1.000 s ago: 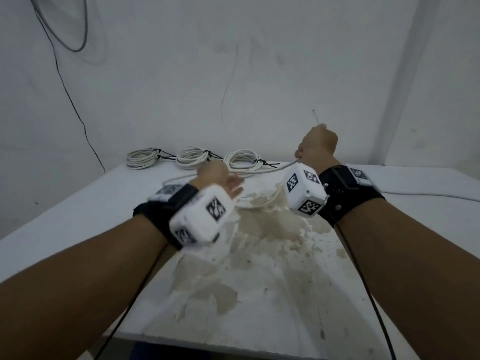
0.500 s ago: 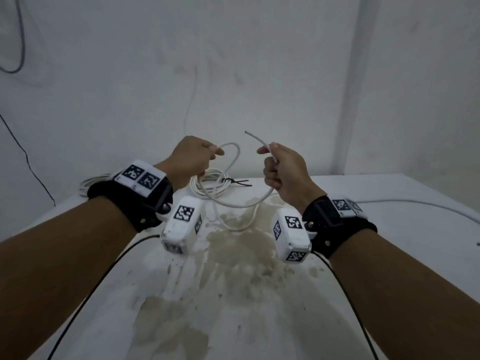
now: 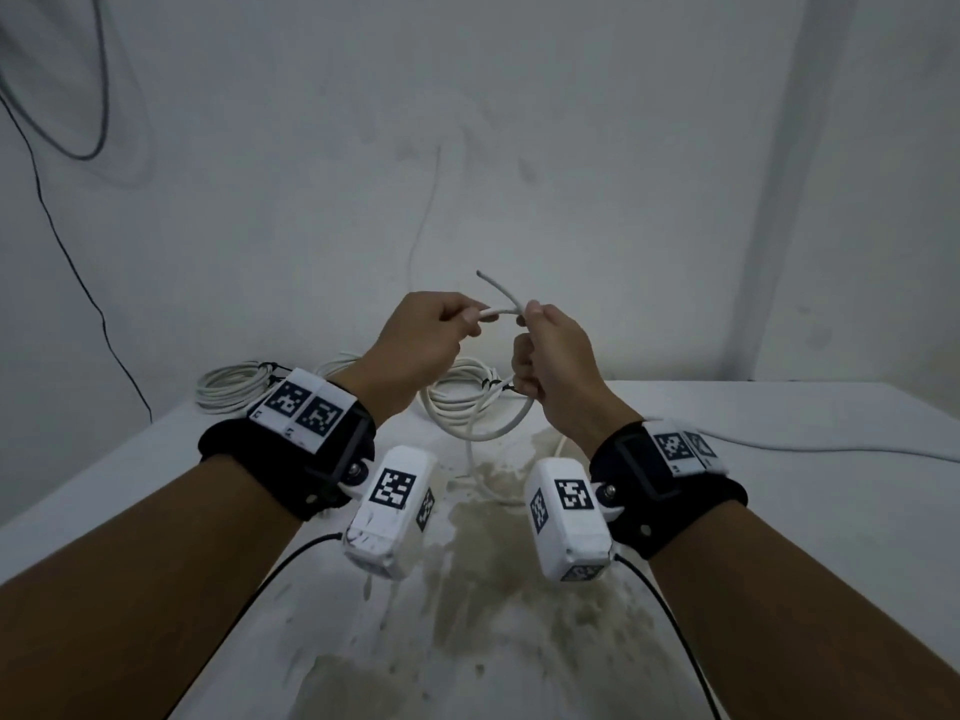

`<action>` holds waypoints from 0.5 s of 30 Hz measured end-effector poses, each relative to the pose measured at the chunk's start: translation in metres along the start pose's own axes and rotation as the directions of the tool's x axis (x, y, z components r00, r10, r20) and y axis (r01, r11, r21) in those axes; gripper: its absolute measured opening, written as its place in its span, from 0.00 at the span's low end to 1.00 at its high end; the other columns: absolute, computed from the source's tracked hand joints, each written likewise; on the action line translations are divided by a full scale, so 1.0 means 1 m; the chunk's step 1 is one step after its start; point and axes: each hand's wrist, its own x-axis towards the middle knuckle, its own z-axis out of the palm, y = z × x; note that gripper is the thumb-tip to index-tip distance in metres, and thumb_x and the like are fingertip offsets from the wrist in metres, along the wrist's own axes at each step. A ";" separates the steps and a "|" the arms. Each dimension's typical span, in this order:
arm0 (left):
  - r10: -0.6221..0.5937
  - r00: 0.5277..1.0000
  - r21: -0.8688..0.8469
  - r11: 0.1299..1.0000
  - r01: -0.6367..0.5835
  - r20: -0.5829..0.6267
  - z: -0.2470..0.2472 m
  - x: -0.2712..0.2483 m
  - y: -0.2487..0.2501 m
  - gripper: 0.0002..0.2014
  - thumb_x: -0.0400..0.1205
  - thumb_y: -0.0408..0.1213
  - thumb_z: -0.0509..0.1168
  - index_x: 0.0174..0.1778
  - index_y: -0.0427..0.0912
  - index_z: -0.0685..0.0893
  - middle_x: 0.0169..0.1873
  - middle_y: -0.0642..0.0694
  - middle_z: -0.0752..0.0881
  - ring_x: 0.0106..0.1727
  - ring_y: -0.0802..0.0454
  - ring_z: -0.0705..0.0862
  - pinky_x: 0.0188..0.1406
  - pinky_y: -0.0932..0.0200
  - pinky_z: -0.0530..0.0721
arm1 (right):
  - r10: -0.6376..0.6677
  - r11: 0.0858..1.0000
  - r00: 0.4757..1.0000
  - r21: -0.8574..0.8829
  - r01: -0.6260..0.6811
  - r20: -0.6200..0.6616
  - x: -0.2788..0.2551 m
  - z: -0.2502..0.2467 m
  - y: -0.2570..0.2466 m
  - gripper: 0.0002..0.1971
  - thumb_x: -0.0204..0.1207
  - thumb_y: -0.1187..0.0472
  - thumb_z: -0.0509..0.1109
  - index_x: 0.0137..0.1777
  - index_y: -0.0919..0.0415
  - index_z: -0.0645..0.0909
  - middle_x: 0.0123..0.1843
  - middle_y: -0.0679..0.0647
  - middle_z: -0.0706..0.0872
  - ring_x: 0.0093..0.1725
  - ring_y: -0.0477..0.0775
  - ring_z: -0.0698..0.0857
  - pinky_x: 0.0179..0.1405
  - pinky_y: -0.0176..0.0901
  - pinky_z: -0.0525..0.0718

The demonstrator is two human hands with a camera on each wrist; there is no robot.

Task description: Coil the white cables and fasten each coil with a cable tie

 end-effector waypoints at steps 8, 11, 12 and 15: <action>-0.008 0.995 -0.155 0.988 -0.007 -0.099 0.011 0.007 0.003 0.09 0.82 0.43 0.72 0.38 0.44 0.90 0.29 0.57 0.87 0.25 0.66 0.81 0.29 0.72 0.75 | -0.128 0.982 0.990 -0.129 0.135 0.058 0.004 0.004 0.004 0.13 0.87 0.53 0.64 0.43 0.59 0.75 0.26 0.51 0.73 0.21 0.46 0.69 0.19 0.37 0.69; -0.160 0.981 -0.324 0.939 0.116 -0.112 0.009 0.007 0.002 0.07 0.79 0.39 0.74 0.36 0.45 0.89 0.33 0.48 0.85 0.22 0.57 0.70 0.20 0.65 0.67 | -0.117 0.986 0.991 -0.114 0.125 0.071 0.005 0.002 0.003 0.13 0.86 0.53 0.66 0.43 0.60 0.77 0.25 0.49 0.74 0.21 0.47 0.70 0.21 0.39 0.71; -0.182 0.977 -0.356 0.925 0.133 -0.107 0.009 0.007 0.002 0.06 0.79 0.37 0.74 0.36 0.44 0.89 0.34 0.46 0.85 0.23 0.55 0.69 0.21 0.65 0.67 | -0.094 0.993 0.993 -0.071 0.098 0.069 0.004 0.002 0.003 0.13 0.86 0.54 0.65 0.42 0.61 0.77 0.24 0.49 0.74 0.21 0.47 0.70 0.21 0.40 0.72; -0.210 0.970 -0.400 0.905 0.145 -0.124 0.011 0.005 0.004 0.03 0.78 0.35 0.73 0.39 0.41 0.89 0.35 0.45 0.90 0.24 0.54 0.74 0.23 0.65 0.71 | -0.012 0.997 0.999 0.080 0.010 0.030 0.001 0.004 -0.001 0.13 0.89 0.58 0.61 0.43 0.63 0.78 0.26 0.53 0.77 0.22 0.50 0.73 0.23 0.41 0.77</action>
